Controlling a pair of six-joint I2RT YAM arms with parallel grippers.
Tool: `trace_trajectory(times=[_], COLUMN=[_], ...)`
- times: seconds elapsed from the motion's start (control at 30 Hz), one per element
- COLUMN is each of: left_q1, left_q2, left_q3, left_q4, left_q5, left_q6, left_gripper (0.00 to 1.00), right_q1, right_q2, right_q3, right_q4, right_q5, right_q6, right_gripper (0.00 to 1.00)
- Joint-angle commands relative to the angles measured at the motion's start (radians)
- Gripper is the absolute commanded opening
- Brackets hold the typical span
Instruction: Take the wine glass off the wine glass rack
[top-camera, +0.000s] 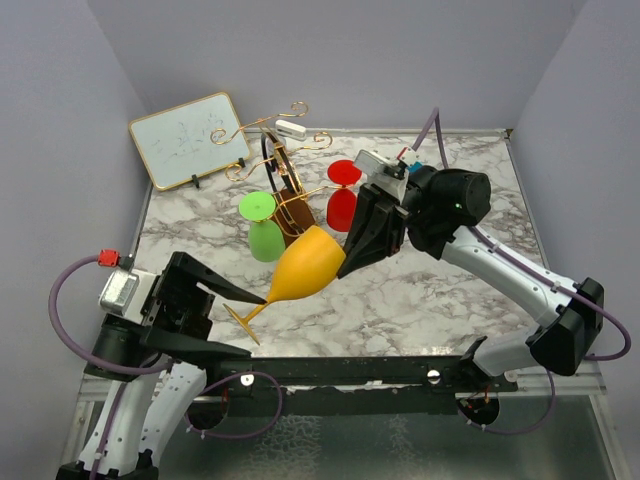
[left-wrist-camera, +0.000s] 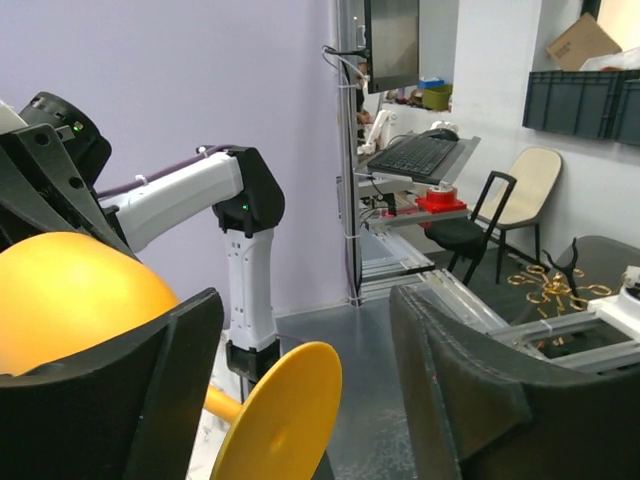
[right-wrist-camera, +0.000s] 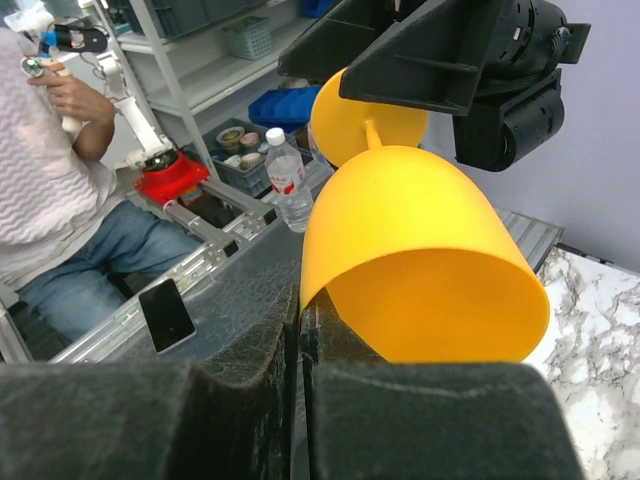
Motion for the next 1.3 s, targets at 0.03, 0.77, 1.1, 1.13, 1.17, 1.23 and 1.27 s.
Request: trace_trajectory(times=[0.03, 0.77, 1.1, 1.13, 1.17, 1.23, 1.27], left_q1=[0.000, 0.000, 0.001, 0.000, 0.001, 0.000, 0.000], left_q2=[-0.048, -0.094, 0.064, 0.071, 0.081, 0.113, 0.133], left_q3=[-0.005, 0.266, 0.353, 0.355, 0.355, 0.370, 0.376], left_q4=[0.045, -1.476, -1.873, -1.889, -1.908, -1.971, -1.999], left_q5=[-0.003, -0.552, -0.917, -0.940, -0.961, -1.031, -1.049], left_q6=[0.128, 1.092, 1.206, 1.212, 1.216, 1.218, 1.220], left_gripper=[0.78, 0.71, 0.43, 0.43, 0.43, 0.42, 0.41], right_q1=[0.001, -0.036, -0.668, -0.702, -0.731, -0.759, -0.761], right_q2=[-0.067, 0.262, 0.508, 0.483, 0.459, 0.424, 0.408], right_q3=[-0.009, 0.773, 0.925, 0.851, 0.791, 0.704, 0.671], right_q4=[-0.134, -1.710, -1.910, -1.886, -1.871, -1.876, -1.881], right_q5=[0.006, 1.842, 1.584, 1.591, 1.607, 1.679, 1.710], right_q6=[-0.130, -1.023, -0.791, -0.792, -0.792, -0.770, -0.760], right_gripper=[0.01, 0.01, 0.01, 0.01, 0.01, 0.01, 0.01])
